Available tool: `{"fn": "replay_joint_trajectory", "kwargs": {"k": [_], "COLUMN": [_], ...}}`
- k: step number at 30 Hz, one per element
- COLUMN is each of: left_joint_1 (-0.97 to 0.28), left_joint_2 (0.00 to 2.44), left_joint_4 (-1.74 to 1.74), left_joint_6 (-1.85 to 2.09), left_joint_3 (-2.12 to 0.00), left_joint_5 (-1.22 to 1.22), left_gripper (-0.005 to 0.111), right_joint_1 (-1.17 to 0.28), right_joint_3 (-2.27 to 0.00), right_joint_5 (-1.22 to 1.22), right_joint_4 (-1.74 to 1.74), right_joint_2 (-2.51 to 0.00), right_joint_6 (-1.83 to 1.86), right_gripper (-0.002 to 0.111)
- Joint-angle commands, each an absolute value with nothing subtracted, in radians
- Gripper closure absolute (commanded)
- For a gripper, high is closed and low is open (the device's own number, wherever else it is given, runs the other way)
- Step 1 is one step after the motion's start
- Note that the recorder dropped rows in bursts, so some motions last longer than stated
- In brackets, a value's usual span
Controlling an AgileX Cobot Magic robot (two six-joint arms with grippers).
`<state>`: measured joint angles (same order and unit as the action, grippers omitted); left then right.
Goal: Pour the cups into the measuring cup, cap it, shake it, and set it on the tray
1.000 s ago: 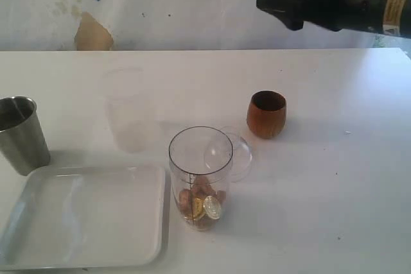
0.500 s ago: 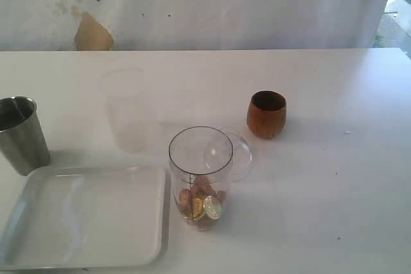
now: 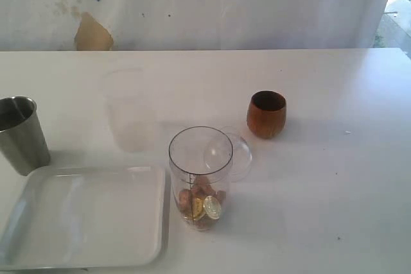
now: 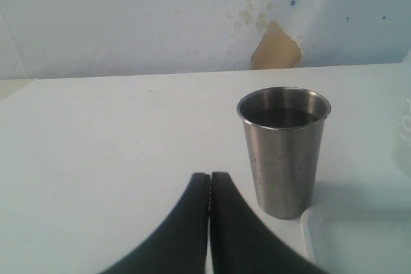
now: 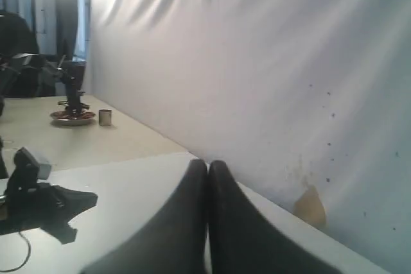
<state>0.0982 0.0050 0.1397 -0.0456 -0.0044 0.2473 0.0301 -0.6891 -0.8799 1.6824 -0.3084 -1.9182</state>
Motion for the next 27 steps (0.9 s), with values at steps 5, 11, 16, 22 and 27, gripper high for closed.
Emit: {"fn": "replay_joint_trajectory", "kwargs": {"k": [5, 11, 16, 22, 27], "left_joint_1": [0.096, 0.096, 0.096, 0.096, 0.096], "left_joint_2": [0.000, 0.000, 0.000, 0.000, 0.000], "left_joint_4": [0.136, 0.136, 0.136, 0.136, 0.136], "left_joint_6": [-0.048, -0.048, -0.048, -0.048, -0.048], "left_joint_3": [0.000, 0.000, 0.000, 0.000, 0.000], "left_joint_5": [0.240, 0.240, 0.240, 0.240, 0.240], "left_gripper": [0.106, 0.106, 0.106, 0.106, 0.106], "right_joint_1": [0.011, -0.030, -0.039, -0.028, 0.017], "right_joint_3": [-0.661, -0.505, -0.350, -0.183, -0.064], "right_joint_5": [-0.519, -0.637, -0.518, -0.312, -0.266], "right_joint_4": [1.093, 0.037, -0.119, -0.223, -0.167], "right_joint_2": [-0.250, -0.241, -0.114, 0.000, 0.000], "right_joint_6": [-2.052, -1.160, -0.260, 0.130, 0.128], "right_gripper": [0.108, 0.108, 0.108, 0.108, 0.108]}}
